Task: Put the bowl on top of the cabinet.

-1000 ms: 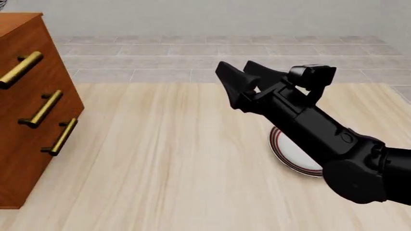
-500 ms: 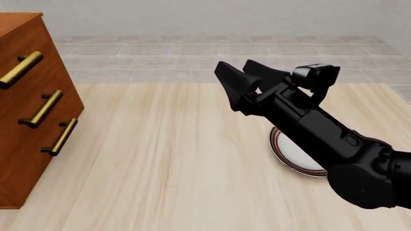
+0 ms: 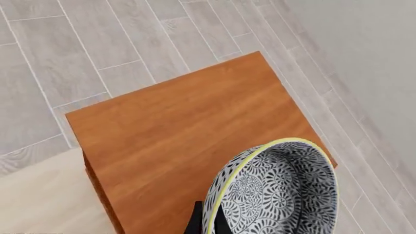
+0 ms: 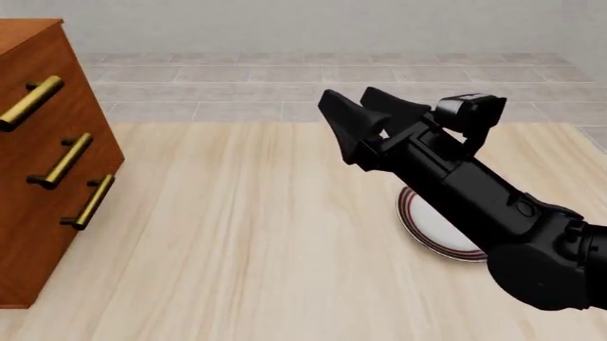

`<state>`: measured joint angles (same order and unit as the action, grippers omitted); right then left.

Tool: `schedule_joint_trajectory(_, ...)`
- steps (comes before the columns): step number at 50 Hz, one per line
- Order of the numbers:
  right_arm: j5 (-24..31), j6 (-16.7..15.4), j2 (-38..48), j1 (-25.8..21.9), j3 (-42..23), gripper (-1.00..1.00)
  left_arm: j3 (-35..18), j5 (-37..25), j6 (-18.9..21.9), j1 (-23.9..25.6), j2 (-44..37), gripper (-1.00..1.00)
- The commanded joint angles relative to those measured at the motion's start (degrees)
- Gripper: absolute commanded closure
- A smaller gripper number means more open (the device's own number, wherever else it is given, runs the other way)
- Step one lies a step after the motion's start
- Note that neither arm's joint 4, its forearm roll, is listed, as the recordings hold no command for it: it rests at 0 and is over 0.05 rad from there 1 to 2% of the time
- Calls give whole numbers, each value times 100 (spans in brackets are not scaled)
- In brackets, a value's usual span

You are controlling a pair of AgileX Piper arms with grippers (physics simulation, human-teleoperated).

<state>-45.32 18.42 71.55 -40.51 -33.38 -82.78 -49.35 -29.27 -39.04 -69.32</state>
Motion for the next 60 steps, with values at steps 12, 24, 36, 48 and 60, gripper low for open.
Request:
schedule_joint_trajectory(12,-22,26,-35,29,23,-100,288,242,107,-295,-63,100)
schedule_joint_trajectory(24,-16,14,-21,24,10,-100,316,442,-186,22,-84,100)
schedule_joint_trajectory(36,10,7,-69,0,14,-100,180,460,-421,212,-95,-100)
schedule_joint_trajectory(48,30,8,-96,-12,5,-100,-160,346,-352,249,-171,-100)
schedule_joint_trajectory(60,58,-2,-164,-30,17,-100,-319,242,-254,17,-76,-100)
